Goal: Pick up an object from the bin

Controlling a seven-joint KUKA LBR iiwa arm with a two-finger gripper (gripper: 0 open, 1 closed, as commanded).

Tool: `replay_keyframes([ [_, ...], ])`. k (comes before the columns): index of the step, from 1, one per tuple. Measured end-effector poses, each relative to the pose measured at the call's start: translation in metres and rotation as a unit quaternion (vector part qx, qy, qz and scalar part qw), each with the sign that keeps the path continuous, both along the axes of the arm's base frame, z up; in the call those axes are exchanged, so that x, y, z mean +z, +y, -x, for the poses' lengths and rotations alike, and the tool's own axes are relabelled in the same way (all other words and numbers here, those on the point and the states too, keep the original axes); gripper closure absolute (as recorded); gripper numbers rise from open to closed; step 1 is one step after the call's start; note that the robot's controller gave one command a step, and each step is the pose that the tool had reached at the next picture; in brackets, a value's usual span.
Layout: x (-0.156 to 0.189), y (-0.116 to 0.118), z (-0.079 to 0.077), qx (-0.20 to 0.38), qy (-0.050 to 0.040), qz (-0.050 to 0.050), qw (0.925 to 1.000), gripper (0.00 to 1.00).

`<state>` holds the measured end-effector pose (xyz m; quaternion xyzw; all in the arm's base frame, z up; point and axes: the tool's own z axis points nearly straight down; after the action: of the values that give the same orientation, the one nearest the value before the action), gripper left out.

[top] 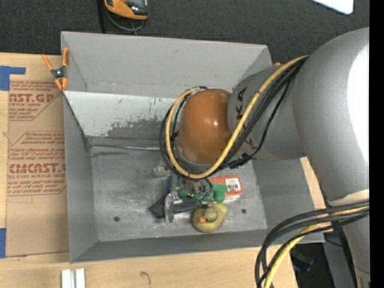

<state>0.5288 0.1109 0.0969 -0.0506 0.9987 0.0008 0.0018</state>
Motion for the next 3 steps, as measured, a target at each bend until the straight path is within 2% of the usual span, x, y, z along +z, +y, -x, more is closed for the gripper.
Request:
replay_keyframes([
  [1,-0.0214,-0.0057,0.0059,0.079,0.0019,0.001,0.9969,0.0],
  [2,-0.0231,-0.014,-0.0008,0.058,-0.0022,-0.001,0.9983,1.0],
  [3,-0.0231,-0.014,-0.0008,0.058,-0.0022,-0.001,0.9983,1.0],
])
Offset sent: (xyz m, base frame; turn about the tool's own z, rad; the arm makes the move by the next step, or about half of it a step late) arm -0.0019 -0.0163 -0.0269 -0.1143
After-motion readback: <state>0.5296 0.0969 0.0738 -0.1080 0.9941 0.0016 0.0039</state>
